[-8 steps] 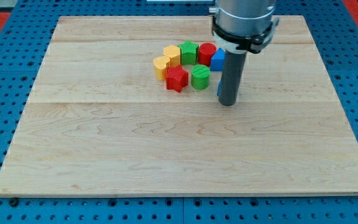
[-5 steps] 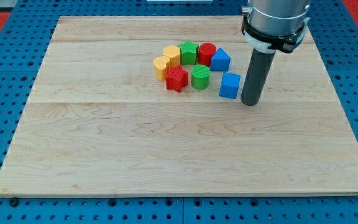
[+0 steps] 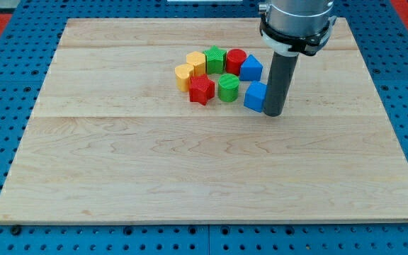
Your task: Push blue cube closer to the green circle
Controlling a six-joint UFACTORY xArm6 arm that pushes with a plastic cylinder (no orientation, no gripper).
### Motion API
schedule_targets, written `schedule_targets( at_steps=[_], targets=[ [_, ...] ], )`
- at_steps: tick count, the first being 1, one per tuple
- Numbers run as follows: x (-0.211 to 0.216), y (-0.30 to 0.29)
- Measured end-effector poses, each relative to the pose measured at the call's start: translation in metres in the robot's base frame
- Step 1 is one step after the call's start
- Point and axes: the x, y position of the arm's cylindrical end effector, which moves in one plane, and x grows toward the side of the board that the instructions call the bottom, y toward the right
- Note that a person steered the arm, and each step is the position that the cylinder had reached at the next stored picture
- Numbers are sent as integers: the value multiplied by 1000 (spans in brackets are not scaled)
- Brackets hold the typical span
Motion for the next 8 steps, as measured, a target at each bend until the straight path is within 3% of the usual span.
schedule_targets(
  at_steps=[4, 6, 8],
  targets=[
    [0, -19],
    [36, -30],
    [10, -31]
  ],
)
